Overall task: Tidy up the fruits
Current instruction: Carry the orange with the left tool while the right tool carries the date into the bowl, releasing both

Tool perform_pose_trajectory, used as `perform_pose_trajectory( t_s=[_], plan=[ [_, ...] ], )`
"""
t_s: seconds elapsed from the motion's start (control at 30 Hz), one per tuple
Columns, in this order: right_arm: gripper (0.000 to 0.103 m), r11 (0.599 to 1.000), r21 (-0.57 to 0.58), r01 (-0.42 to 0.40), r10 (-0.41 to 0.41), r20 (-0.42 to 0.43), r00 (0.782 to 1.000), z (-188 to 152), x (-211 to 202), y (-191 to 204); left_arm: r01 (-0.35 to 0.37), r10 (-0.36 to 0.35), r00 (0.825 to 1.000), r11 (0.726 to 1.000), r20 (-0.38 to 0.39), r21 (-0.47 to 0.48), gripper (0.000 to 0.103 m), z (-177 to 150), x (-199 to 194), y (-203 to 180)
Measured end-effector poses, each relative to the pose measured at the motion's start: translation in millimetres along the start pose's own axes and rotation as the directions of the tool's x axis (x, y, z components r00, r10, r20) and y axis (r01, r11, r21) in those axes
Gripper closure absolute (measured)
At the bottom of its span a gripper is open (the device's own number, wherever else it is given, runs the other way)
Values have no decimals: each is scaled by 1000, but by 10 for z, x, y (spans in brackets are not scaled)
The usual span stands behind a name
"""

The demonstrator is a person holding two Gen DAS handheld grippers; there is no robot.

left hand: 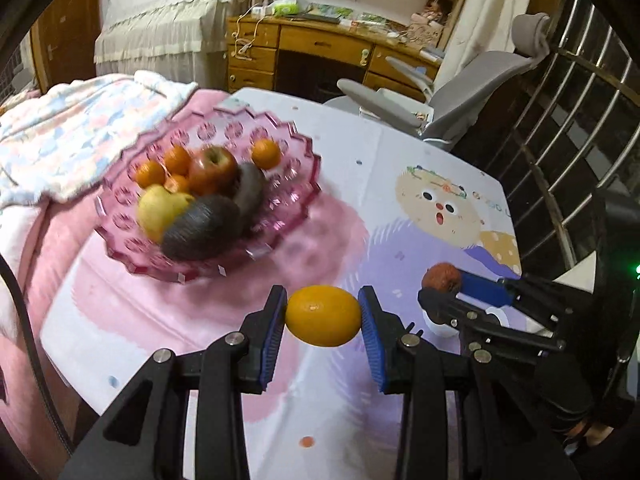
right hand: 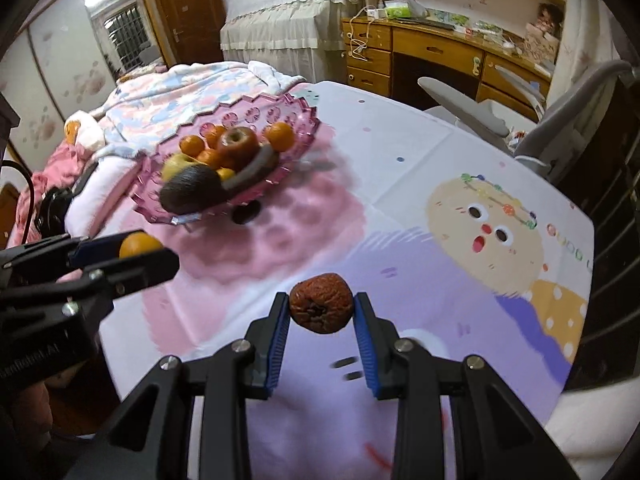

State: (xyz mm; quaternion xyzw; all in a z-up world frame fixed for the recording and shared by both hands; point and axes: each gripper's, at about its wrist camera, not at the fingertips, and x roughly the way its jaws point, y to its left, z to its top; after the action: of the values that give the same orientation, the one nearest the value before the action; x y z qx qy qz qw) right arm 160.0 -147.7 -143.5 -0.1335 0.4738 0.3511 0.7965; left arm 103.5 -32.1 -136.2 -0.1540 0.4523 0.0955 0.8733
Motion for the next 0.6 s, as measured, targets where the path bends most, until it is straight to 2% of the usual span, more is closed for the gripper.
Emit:
perform_pose_trajectory(
  t_s=[0.2, 0.33, 0.6],
  plan=[
    [70, 995, 99, -22, 22, -2, 1000, 78, -19, 328, 51, -50, 999, 997, -5, 60, 68, 203, -221, 304],
    [70, 993, 116, -2, 2, 6, 1000, 184, 2, 613, 101, -101, 995, 985, -3, 140, 68, 480, -328, 558],
    [70, 977, 212, 37, -46, 39, 998, 456, 171, 1061, 142, -145, 989, 960, -4, 242, 67, 907, -337, 1022]
  ],
)
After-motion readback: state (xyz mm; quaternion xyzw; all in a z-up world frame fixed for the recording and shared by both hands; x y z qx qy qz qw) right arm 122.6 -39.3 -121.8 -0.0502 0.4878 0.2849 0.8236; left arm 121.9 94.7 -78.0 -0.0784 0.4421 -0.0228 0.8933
